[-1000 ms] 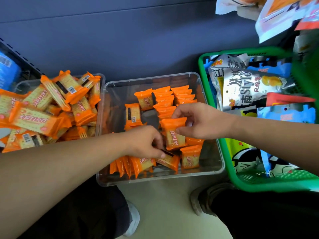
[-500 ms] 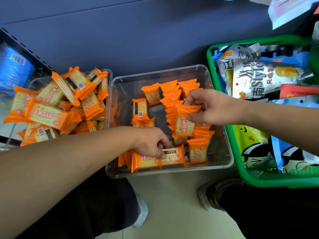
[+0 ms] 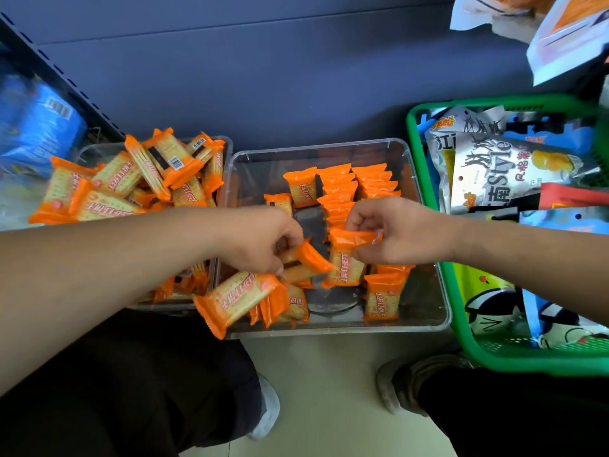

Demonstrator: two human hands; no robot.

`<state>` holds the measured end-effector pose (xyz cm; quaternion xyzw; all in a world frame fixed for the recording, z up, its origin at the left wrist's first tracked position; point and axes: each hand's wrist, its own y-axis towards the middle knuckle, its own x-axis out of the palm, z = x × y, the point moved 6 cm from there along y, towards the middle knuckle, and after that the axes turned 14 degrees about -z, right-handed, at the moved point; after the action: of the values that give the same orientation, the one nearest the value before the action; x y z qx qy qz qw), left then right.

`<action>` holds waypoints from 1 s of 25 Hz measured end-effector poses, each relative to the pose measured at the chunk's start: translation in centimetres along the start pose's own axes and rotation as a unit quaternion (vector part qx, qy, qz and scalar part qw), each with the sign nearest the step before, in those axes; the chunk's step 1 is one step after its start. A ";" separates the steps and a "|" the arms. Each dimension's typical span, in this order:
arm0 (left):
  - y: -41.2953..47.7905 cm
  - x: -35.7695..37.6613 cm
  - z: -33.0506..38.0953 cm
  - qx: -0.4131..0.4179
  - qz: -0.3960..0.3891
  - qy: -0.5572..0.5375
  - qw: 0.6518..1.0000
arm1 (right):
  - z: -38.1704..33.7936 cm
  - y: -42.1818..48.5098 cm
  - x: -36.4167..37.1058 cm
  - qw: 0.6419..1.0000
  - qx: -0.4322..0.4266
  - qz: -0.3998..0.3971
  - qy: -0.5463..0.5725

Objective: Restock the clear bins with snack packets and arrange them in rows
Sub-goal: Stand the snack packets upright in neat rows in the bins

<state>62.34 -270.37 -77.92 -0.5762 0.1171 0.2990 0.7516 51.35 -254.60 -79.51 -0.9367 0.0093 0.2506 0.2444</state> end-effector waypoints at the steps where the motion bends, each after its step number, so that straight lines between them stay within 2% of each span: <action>1: -0.7 -0.8 -0.5 -0.013 0.029 -0.003 0.999 | -0.1 0.3 0.8 0.999 0.005 -0.007 -0.045; 4: -2.4 -2.2 -1.0 -0.012 0.107 -0.049 0.993 | 0.1 0.9 2.6 0.970 0.020 -0.006 -0.243; 6: -3.2 -2.6 -0.4 0.004 0.140 -0.087 0.986 | 0.6 1.0 3.0 0.943 0.048 0.001 -0.329; 9: -4.0 -2.2 -0.2 0.016 0.148 -0.174 0.973 | 0.8 1.3 3.3 0.940 0.069 0.004 -0.335; 11: -4.2 -1.4 -0.3 0.028 0.147 -0.238 0.960 | 0.8 1.4 3.0 0.952 0.076 -0.005 -0.298; 14: -4.3 -0.6 -0.4 0.033 0.188 -0.292 0.937 | 0.7 0.7 2.1 0.963 0.076 -0.021 -0.258; 15: -4.3 -0.6 -0.5 0.034 0.215 -0.306 0.927 | 0.6 0.4 2.1 0.956 0.077 -0.029 -0.282; 17: -4.2 -0.4 -0.5 0.035 0.243 -0.345 0.906 | 0.5 -0.1 2.6 0.919 0.090 -0.043 -0.382; 20: -4.0 -0.5 0.2 0.048 0.230 -0.392 0.890 | 0.5 -0.1 2.7 0.878 0.098 -0.048 -0.465; 22: -3.9 -0.6 0.9 0.063 0.214 -0.398 0.890 | 0.4 0.0 2.2 0.877 0.101 -0.052 -0.467; 25: -3.3 -0.5 1.2 0.060 0.204 -0.389 0.897 | 0.6 0.0 1.6 0.895 0.107 -0.060 -0.430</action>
<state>63.73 -269.93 -74.67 -0.3315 -0.0519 0.6381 0.6930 52.42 -254.15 -80.72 -0.7046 -0.1258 0.6112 0.3379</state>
